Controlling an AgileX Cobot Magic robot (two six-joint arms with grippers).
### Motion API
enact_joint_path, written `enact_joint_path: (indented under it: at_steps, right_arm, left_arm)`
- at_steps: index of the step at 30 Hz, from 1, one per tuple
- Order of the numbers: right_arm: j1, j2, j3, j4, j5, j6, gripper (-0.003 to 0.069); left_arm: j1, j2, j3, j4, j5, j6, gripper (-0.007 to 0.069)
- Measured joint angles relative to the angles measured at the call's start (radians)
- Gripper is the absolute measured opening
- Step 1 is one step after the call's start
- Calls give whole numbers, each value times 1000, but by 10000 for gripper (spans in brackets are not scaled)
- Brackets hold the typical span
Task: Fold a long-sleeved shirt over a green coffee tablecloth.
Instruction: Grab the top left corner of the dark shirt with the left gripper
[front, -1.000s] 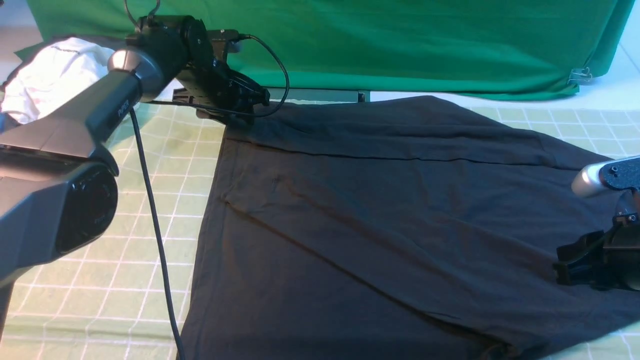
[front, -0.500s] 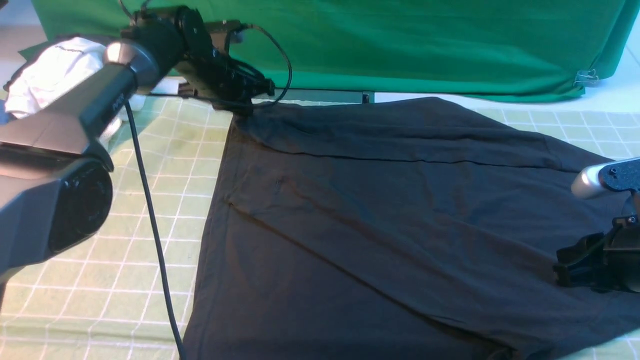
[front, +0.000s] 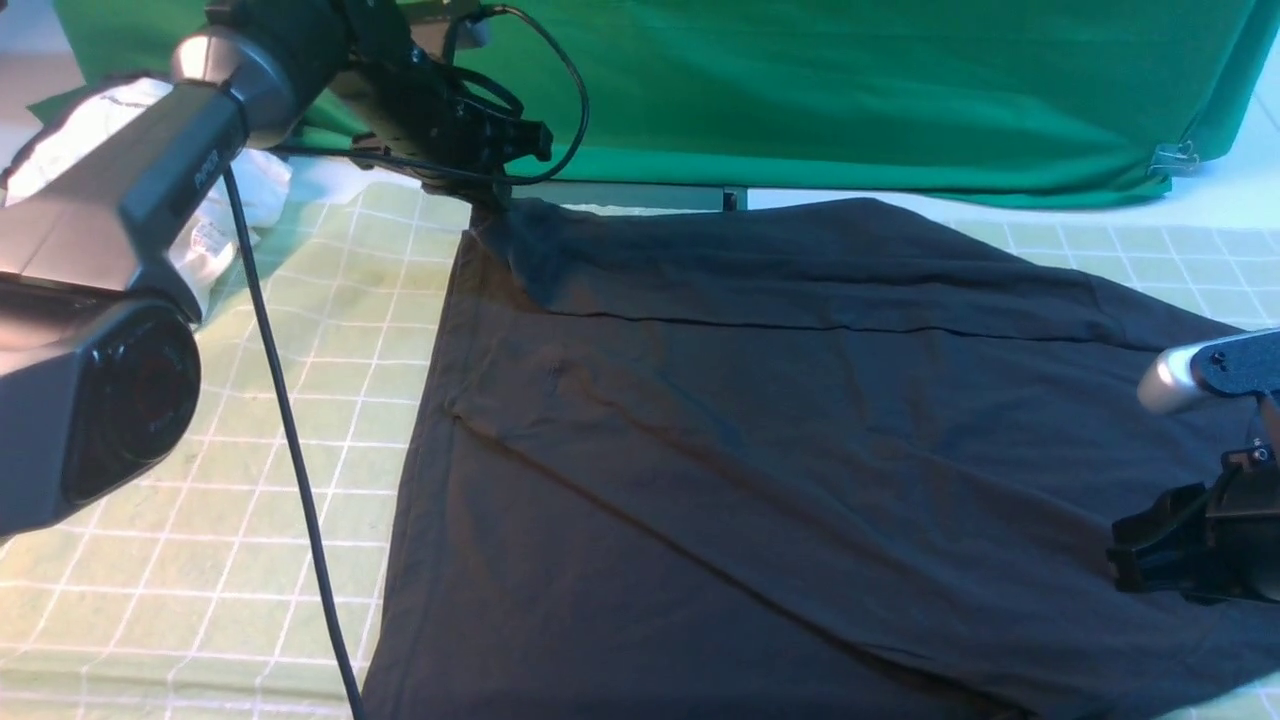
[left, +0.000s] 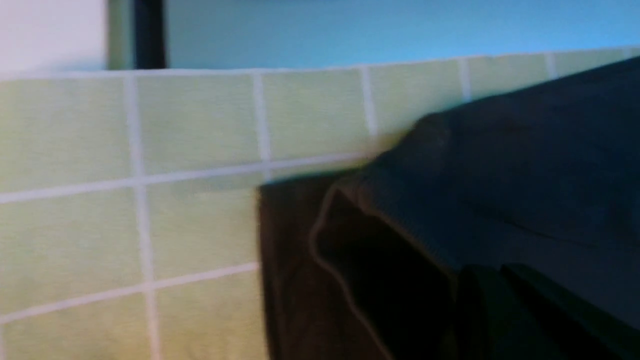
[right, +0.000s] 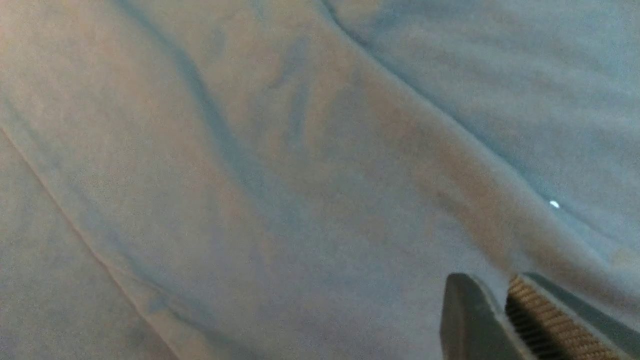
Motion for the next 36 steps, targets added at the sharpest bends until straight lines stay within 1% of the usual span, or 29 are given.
enact_joint_path:
  at_steps: [10,15,26,36]
  right_arm:
    - [0,-8,0,0,8,0,148]
    - [0,-9,0,0,38,0,148]
    - [0,-9,0,-19,61,0,148]
    - [1,-9,-1,-19,-19,0,148]
  left_arm:
    - [0,0,0,-20,49,2,-38]
    - [0,-1,0,-20,83,2,-38]
    - [0,-13,0,-22,146,34,-38]
    - [0,-20,-2,-23,177,33,-38]
